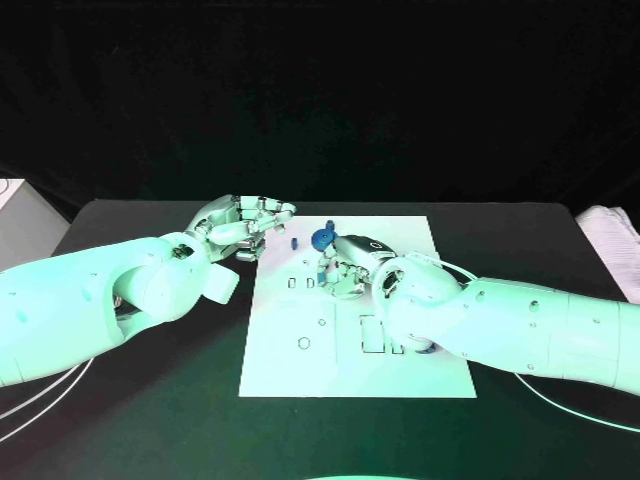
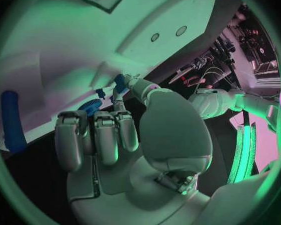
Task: Assemble the parts on the task board
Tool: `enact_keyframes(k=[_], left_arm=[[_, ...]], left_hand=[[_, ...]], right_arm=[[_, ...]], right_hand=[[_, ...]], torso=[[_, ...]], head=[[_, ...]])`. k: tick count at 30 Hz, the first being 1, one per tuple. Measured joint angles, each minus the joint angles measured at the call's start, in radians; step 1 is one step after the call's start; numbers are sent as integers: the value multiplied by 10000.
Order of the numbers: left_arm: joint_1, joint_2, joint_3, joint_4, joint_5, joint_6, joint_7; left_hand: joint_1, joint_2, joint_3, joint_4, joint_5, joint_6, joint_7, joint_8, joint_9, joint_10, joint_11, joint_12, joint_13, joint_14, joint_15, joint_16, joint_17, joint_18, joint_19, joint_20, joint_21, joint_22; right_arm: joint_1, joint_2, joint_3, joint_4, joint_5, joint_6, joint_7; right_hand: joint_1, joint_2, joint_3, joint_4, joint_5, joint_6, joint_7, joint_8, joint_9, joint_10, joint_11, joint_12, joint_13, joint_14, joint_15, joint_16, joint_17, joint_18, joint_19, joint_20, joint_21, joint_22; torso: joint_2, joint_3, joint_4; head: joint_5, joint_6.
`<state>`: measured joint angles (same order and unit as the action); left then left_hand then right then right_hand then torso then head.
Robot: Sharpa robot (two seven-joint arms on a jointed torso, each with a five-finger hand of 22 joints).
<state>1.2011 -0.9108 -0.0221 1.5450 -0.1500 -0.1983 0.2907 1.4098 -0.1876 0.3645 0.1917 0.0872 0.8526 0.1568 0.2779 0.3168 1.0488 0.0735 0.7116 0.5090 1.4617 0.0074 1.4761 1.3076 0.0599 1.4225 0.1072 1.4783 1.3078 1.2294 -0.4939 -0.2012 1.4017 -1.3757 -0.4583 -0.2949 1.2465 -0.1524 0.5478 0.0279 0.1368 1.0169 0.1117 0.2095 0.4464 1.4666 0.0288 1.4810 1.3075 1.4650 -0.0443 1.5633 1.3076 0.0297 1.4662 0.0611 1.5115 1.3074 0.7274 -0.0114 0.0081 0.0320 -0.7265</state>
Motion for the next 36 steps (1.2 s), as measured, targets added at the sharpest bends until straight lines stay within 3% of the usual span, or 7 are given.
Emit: enact_keyframes(k=[20,31,36], left_arm=[[0,-21,-1,1,-8,1,-27],[0,-38,-2,8,-10,0,-36],[0,-45,-2,9,-10,1,-42]], left_hand=[[1,0,0,0,0,0,0,0,-2,0,0,0,-2,0,0,0,-1,1,-1,0,0,-2],[1,0,0,0,0,0,0,0,-3,1,0,-1,-3,0,0,0,-2,0,0,0,0,-2],[1,0,0,0,0,0,0,0,12,1,0,49,22,0,0,0,-2,0,-1,0,0,-2]], right_arm=[[-9,26,-15,48,7,24,5],[-5,31,-24,59,8,88,13],[-11,31,-40,45,8,92,17]], right_hand=[[-65,-65,-1,0,-1,-9,4,23,9,0,0,0,-1,0,0,-39,-2,-1,0,0,-42,7],[-197,-197,-57,-1,-1,-39,4,18,402,0,0,-83,7,35,34,-39,-2,0,0,75,-110,6],[-386,-381,-104,47,-73,-472,224,-203,284,-18,162,-330,6,23,156,-119,-3,1,-1,146,-323,5]], torso=[[-3,-9,6],[-3,-11,12],[-3,-10,9]], head=[[-12,-54],[-20,-69],[-21,-78]])
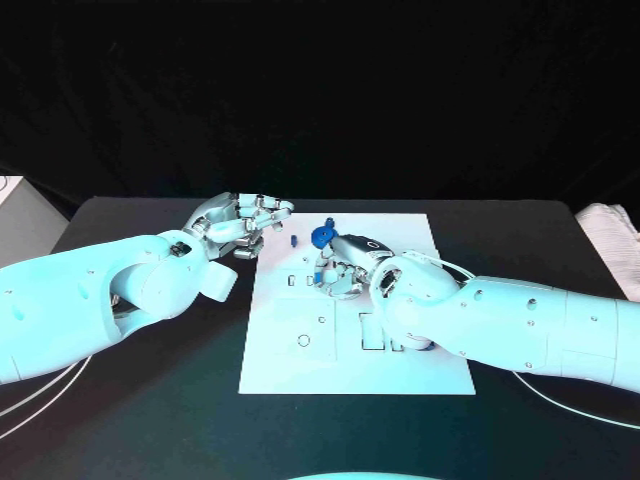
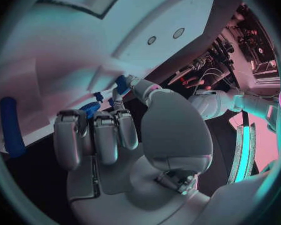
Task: Assemble the parts on the task board
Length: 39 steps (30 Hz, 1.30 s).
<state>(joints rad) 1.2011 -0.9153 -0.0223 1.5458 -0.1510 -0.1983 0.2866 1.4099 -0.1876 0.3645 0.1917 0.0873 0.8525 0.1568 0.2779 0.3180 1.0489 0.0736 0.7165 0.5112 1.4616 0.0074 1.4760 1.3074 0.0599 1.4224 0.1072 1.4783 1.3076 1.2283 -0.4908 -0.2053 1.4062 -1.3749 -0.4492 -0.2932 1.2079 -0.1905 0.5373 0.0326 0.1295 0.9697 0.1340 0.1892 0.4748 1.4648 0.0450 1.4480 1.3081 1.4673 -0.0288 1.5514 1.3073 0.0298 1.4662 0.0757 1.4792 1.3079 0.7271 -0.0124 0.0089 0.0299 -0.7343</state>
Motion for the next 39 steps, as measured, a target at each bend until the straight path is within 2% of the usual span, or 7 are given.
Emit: enact_keyframes(k=[12,17,20,25,32,35,39], left_arm=[[0,-3,0,-4,-1,2,-17],[0,-3,0,-5,-1,3,-22],[0,-3,0,-7,-1,3,-25],[0,0,-1,-13,-2,4,-29],[0,9,-2,-66,-15,4,-50],[0,24,-2,-110,-63,-9,-88],[0,81,-3,-213,-266,-117,-303]], left_hand=[[0,0,0,0,0,0,0,0,-1,0,0,0,-1,0,0,0,0,0,0,0,0,0],[0,0,0,0,0,0,0,0,-2,0,0,0,-1,0,0,0,-1,1,0,0,0,-1],[0,0,0,0,0,0,0,0,-2,0,0,0,-2,0,0,0,-1,0,0,0,0,0],[0,0,0,0,0,0,0,0,-3,1,1,0,-2,0,0,-1,-1,0,0,0,0,-1],[0,0,0,0,0,0,0,0,8,1,1,36,21,0,0,-1,-1,1,0,0,0,-1],[0,0,0,0,0,0,0,0,35,1,0,124,63,0,0,47,-1,0,0,0,0,-1],[-515,60,-204,319,0,476,-69,443,362,27,-25,791,430,6,-6,345,2,1,55,-54,40,-1]], right_arm=[[-13,-1,-8,-31,6,-20,14],[-13,-9,-9,-34,22,-56,49],[-12,-19,-10,-33,36,-89,91],[-11,-66,-10,27,74,-160,170],[6,-321,-11,370,129,-386,288],[49,-501,-11,573,178,-556,366],[199,-830,16,863,421,-734,738]], right_hand=[[-87,-87,-46,-6,-41,-329,149,-195,-127,-3,146,-255,-1,-24,95,-77,0,0,-1,71,-283,-1],[-205,-205,-248,111,-309,-601,244,-347,-199,-134,277,-514,-2,-7,182,-153,8,-1,2,182,-503,-2],[-311,-310,-526,181,-213,-733,266,-426,-219,-250,286,-620,-2,-28,203,-153,8,-1,18,197,-639,-3],[-283,-334,-1409,452,-666,-809,272,-463,-219,-286,321,-658,-3,-8,253,-191,8,-2,-17,232,-755,-4],[326,6,-2854,1004,-679,-809,272,-464,-232,-322,285,-658,-4,-8,253,-191,6,-2,-17,232,-797,-4],[404,36,-3021,1143,-679,-809,272,-463,-232,-322,285,-658,-4,-8,253,-195,6,-1,-18,232,-797,-5],[805,197,-3152,1195,-410,-809,272,-463,-245,-341,304,-689,-4,-8,253,-230,6,-1,-17,231,-881,-5]], torso=[[0,7,-3],[0,7,-3],[1,7,-3],[1,7,-3],[-10,5,-3],[-21,3,-3],[-40,4,-5]], head=[[-10,-9],[-11,-35],[-16,-44],[-17,-45],[-17,-35],[-11,-18],[-9,7]])
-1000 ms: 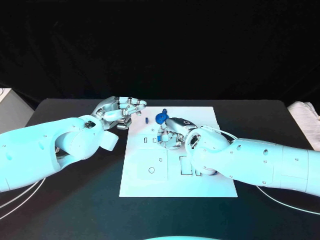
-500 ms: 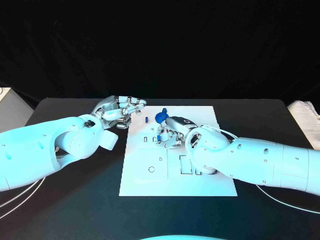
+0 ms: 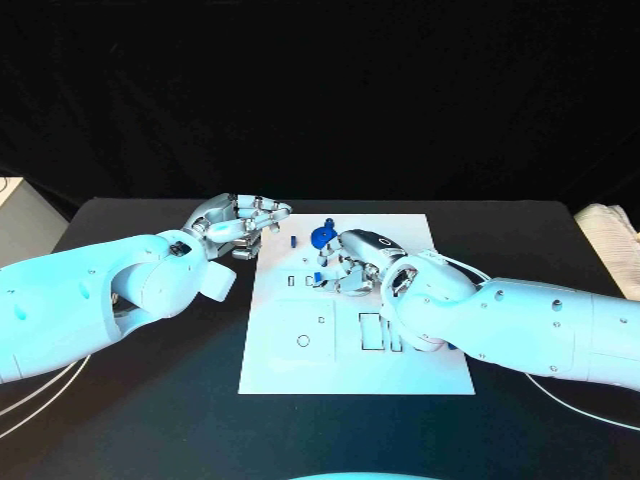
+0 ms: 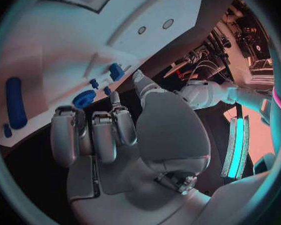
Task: Assemble the parts on the task board
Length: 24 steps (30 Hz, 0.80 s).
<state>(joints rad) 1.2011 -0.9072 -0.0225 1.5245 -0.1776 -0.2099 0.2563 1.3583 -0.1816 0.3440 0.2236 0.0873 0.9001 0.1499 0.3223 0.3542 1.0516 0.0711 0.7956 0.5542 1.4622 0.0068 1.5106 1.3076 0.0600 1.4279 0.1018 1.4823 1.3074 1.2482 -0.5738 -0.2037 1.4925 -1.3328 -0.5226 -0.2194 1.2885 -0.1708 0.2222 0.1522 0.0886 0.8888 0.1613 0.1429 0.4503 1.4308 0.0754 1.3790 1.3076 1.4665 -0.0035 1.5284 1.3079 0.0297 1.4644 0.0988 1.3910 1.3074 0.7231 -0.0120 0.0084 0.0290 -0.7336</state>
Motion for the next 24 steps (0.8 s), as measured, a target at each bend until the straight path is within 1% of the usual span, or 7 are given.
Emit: enact_keyframes(k=[5,6,10,16,21,23,24], left_arm=[[4,70,0,-160,-457,-96,-606],[10,90,0,-220,-640,-100,-848],[61,201,0,-419,-1285,-66,-1751],[342,605,2,-728,-2209,229,-3204],[628,852,3,-892,-3042,879,-4394],[765,1034,2,-968,-3394,1210,-4873],[818,1111,2,-995,-3527,1338,-5051]], left_hand=[[-852,104,-570,607,0,154,-124,736,701,120,-120,1101,688,44,-123,380,5,-9,246,-60,161,0],[-1103,173,-786,637,0,112,-167,942,931,169,-169,1444,1001,44,-123,455,5,-160,291,-109,185,0],[-1651,502,-1223,665,0,-84,-265,1334,1468,363,-236,2064,1621,33,-179,528,5,-155,323,-141,234,-1],[-1672,595,-1416,632,0,-589,-139,1312,1665,-170,-122,1767,1160,32,-179,528,5,-154,323,-141,234,-1],[-1058,838,-1268,580,90,-655,-74,1288,1787,-261,-103,1723,1067,32,-178,528,4,-152,358,-106,233,-1],[-1059,838,-1269,579,90,-655,-74,1288,1787,-261,-103,1721,1059,31,-178,528,4,-152,358,-106,234,-1],[-1058,838,-1270,579,90,-655,-74,1288,1787,-261,-103,1717,1059,32,-178,528,3,-153,358,-107,233,-1]], right_arm=[[287,-441,69,349,536,-10,728],[385,-555,95,407,766,5,967],[688,-924,142,498,1860,198,1751],[1046,-1685,176,397,4515,957,2744],[1261,-2153,218,83,6460,1618,3257],[1323,-2286,224,-141,7226,1802,3444],[1339,-2331,224,-235,7534,1861,3514]], right_hand=[[191,110,119,-29,284,0,0,-39,-1,-17,16,-21,-1,0,0,0,-1,0,0,0,0,0],[258,103,152,-54,403,0,0,-39,-1,-16,16,15,0,0,0,2,-1,0,0,0,2,0],[439,178,369,-116,686,0,0,-39,0,129,-19,257,-1,0,0,85,-1,0,0,0,203,-1],[584,244,670,-166,995,4,4,39,0,129,-18,294,-2,0,-1,26,-2,0,0,0,44,-1],[584,244,804,-174,995,103,7,39,0,130,-18,288,-2,0,0,-80,-2,0,0,0,-147,7],[584,244,958,-193,1025,103,7,39,-18,-59,-20,-26,-2,0,-1,-301,-3,196,-115,46,-605,7],[627,200,1187,-241,1095,82,25,39,-58,-651,8,-840,-48,-5,3,-910,-3,467,-639,56,-1621,7]], torso=[[-37,10,4],[-51,10,3],[-125,17,2],[-251,30,18],[-348,60,39],[-378,73,40],[-395,80,39]], head=[[-21,-6],[-32,-13],[-99,-52],[-153,-103],[-109,-131],[-92,-134],[-82,-137]])
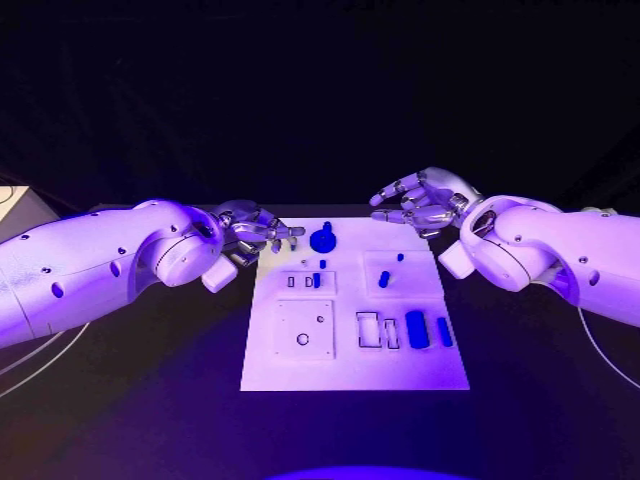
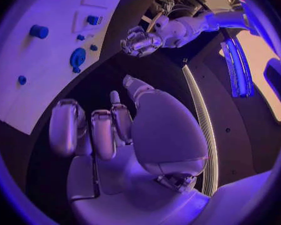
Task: Assemble the parts on the task board
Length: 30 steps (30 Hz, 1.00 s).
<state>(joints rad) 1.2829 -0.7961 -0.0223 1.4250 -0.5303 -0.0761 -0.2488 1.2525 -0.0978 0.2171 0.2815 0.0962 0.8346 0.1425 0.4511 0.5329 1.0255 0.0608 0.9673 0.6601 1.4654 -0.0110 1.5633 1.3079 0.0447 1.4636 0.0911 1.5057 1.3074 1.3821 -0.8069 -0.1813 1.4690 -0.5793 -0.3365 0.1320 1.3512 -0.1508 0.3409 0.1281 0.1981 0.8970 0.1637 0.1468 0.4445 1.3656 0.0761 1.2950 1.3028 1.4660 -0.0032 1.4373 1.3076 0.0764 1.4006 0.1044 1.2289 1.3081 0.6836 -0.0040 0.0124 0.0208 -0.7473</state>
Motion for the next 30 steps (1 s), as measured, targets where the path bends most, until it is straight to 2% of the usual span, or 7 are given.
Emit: enact_keyframes(k=[4,8,13,21,23,25,30], left_arm=[[166,263,0,-118,-480,442,-646],[257,498,-92,-239,-812,716,-1111],[380,866,-250,-374,-1106,1014,-1608],[652,1598,-411,-930,-1510,1620,-2376],[704,1760,-453,-1070,-1603,1800,-2559],[770,1940,-517,-1212,-1710,2013,-2758],[936,2291,-663,-1507,-1981,2514,-3111]], left_hand=[[0,0,0,0,0,-24,-24,0,0,0,0,0,-7,0,1,0,-1,1,0,0,0,0],[0,0,-1,0,0,-91,19,-49,10,-35,35,0,-18,-1,1,0,-1,2,0,0,0,0],[39,-39,26,27,0,-199,56,-127,10,-35,35,17,62,29,46,40,-1,2,-1,0,23,0],[-907,388,-274,117,0,-71,-30,28,276,565,43,904,1030,-5,80,40,-2,-158,-3,75,205,0],[-1258,455,-519,124,0,-11,-90,204,458,672,-51,1145,1304,-5,80,40,-2,-158,-3,75,204,0],[-1416,566,-709,123,0,6,-107,364,654,721,-38,1288,1455,-5,80,40,-2,-159,-3,75,204,0],[-1625,776,-1014,123,-59,-19,-164,527,973,776,-91,1473,1671,-5,80,40,-3,-158,10,62,203,0]], right_arm=[[35,-104,1,-363,1215,189,248],[45,-124,-1,-680,2178,348,415],[53,-146,-30,-1030,3015,478,543],[46,-86,-96,-1434,3186,242,628],[40,-68,-107,-1492,3009,139,627],[32,-60,-116,-1529,2666,23,604],[25,-59,-124,-1523,1645,-177,456]], right_hand=[[107,-237,1283,-132,112,-577,183,-98,-28,-3492,453,-5478,-4060,-2416,238,-5476,-4042,954,-3177,141,-6127,-2964],[83,-455,2649,-522,-212,-1153,394,-98,112,-4659,689,-8471,-7076,-4560,858,-10130,-6590,955,-4667,675,-9061,-5217],[47,-272,3255,-1420,-673,-1522,304,279,141,-4153,857,-10470,-10186,-5440,1213,-12568,-8525,952,-4811,1083,-11070,-7701],[88,-47,1582,-2264,-568,-181,77,1153,49,-1903,94,-8986,-10100,-1874,177,-10119,-6797,946,-2216,36,-8321,-6117],[-294,-260,1493,-2211,285,27,-146,1434,-4,-1909,-109,-6885,-8254,-1278,-39,-6869,-3783,930,-1962,-87,-6757,-4766],[-984,-390,1582,-1967,1228,133,-232,1751,30,-558,-233,-2561,-2814,-208,-95,-2682,-588,380,-715,-133,-2793,-1658],[-1740,-483,1682,-1496,1743,163,-263,1976,216,963,-239,1915,21,-43,-95,1104,2,-25,325,-136,458,-19]], torso=[[-45,26,-14],[-72,52,-32],[-82,64,-43],[-78,64,-33],[-78,64,-32],[-78,64,-33],[-75,69,-37]], head=[[16,-2],[17,6],[-21,18],[-49,-46],[-41,-72],[-21,-101],[14,-168]])
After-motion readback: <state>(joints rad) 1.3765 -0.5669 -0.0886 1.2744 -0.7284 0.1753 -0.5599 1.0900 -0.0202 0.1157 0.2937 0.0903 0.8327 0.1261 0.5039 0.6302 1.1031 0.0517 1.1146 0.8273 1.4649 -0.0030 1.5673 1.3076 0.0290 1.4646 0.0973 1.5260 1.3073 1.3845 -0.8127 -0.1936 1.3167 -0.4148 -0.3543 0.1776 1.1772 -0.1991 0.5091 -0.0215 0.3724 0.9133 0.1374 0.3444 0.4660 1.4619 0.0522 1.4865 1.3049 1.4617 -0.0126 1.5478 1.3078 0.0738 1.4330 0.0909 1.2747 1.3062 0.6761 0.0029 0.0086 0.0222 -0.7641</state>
